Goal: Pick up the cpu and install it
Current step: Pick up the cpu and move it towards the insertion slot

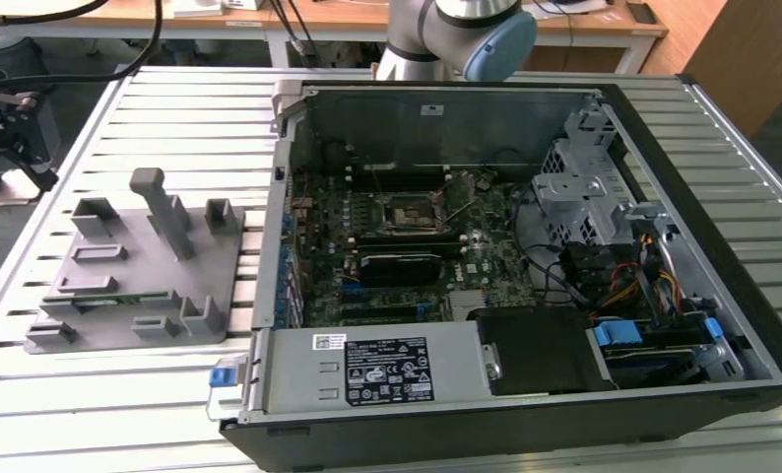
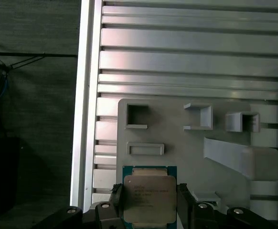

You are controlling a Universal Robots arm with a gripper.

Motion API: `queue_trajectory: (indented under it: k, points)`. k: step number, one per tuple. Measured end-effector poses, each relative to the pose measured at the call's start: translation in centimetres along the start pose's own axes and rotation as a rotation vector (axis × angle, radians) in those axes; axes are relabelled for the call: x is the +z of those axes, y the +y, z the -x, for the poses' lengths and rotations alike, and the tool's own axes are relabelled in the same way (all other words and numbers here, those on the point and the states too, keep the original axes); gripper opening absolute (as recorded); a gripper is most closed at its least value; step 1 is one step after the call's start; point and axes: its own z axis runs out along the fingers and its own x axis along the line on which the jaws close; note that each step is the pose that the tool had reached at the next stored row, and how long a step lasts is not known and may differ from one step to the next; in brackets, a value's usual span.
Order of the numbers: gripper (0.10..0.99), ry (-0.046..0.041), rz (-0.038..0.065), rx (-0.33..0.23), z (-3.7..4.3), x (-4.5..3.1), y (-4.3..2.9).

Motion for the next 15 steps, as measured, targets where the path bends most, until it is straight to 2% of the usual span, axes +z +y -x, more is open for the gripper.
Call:
queue_trajectory:
  k: [15]
  points:
    - [0.537,-0.0001,0.000,0.000,0.00,-0.60,0.03]
